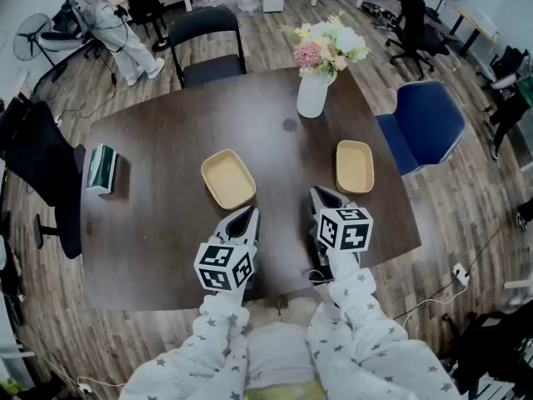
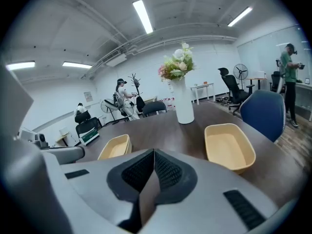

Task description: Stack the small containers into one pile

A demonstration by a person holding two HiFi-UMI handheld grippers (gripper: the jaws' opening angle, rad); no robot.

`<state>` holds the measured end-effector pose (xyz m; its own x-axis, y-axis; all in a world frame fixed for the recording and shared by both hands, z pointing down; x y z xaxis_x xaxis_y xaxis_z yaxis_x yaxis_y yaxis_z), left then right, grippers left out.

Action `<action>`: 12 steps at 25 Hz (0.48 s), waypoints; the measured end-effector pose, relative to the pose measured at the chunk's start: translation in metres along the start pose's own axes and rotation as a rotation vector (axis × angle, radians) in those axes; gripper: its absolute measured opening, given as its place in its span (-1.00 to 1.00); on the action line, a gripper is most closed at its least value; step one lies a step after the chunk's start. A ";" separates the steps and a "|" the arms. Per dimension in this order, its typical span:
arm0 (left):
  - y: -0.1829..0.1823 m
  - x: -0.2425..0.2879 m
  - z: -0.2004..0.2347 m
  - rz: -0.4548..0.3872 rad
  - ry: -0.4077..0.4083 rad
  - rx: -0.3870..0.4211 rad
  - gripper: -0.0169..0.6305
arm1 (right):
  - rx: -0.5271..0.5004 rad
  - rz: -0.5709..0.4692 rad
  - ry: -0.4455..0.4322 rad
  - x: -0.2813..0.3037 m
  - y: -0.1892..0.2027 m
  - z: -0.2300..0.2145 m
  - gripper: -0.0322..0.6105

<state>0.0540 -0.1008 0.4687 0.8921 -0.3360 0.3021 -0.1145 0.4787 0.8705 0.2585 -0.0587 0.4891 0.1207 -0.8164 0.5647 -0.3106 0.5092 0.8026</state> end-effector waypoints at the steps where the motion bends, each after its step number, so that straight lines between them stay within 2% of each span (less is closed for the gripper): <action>1: 0.000 0.005 -0.003 0.007 0.013 0.003 -0.87 | 0.009 -0.005 0.017 -0.002 -0.001 -0.008 -0.82; 12: 0.001 0.088 -0.042 0.051 0.086 -0.017 -0.87 | 0.045 0.004 0.126 -0.008 -0.009 -0.103 -0.82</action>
<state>0.1502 -0.0960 0.4797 0.9196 -0.2404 0.3107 -0.1537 0.5075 0.8478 0.3578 -0.0284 0.4969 0.2364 -0.7724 0.5896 -0.3528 0.4971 0.7927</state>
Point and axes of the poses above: the fingertips, and each gripper's own axes: x forward along the fingers, z to its left, y out of its underside, the point moved 6 cm from there along -x, backward along the fingers, and after that the axes turned 9 degrees about y, right-handed, at the moved point
